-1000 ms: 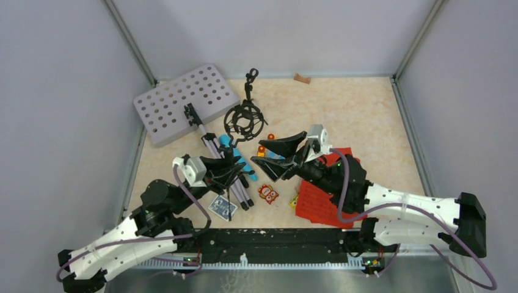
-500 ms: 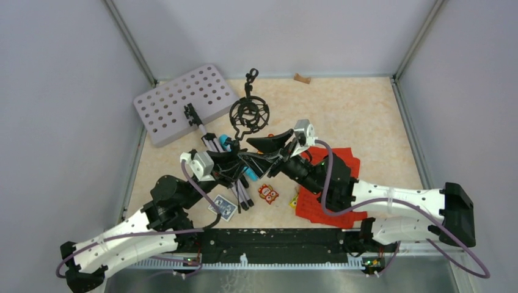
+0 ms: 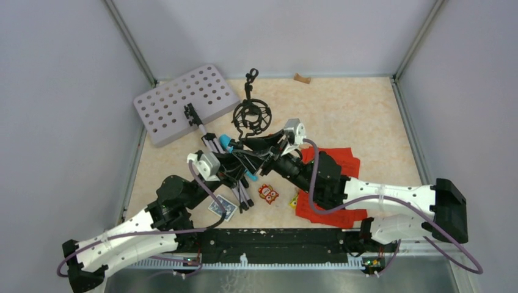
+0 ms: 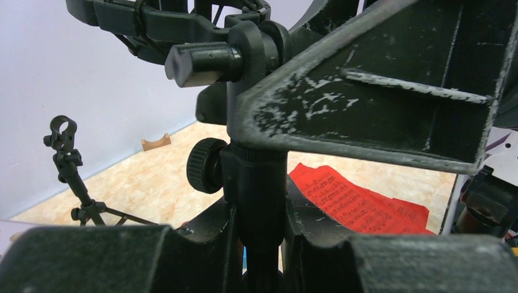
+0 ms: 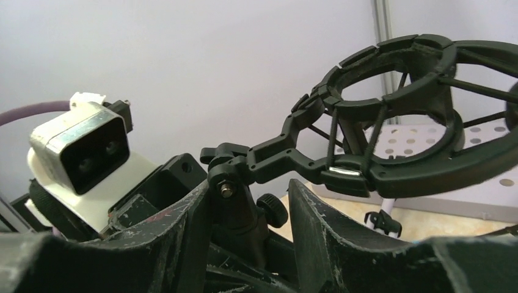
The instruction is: Pack up the instrument practice props
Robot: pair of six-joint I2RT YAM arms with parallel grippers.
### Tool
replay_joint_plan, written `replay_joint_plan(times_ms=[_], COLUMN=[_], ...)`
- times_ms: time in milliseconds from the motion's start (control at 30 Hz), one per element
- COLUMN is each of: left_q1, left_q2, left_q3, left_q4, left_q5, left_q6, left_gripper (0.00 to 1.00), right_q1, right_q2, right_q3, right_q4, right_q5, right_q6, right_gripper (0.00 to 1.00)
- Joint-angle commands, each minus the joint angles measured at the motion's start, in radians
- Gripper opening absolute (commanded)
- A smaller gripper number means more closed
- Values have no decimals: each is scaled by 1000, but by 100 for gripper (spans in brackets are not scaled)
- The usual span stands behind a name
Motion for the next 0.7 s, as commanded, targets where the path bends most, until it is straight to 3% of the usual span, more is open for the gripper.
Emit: replay_joint_plan(times_ms=[0, 233, 333, 667], left_q1=[-2, -2, -2, -3], left_q2=[-3, -4, -4, -34], left_q3=[11, 7, 3, -7], left_q4=[127, 126, 125, 61], left_q5=[1, -13, -16, -19], left_q6=[8, 7, 1, -38], left_gripper=[0, 0, 3, 76], right_q1=[11, 12, 12, 11], right_q2=[33, 52, 47, -12], right_q3=[72, 76, 74, 81], right_q4=[6, -5, -21, -38], right_q5=[44, 42, 48, 164], right_q6=[-23, -11, -4, -34], right_gripper=[45, 23, 0, 0])
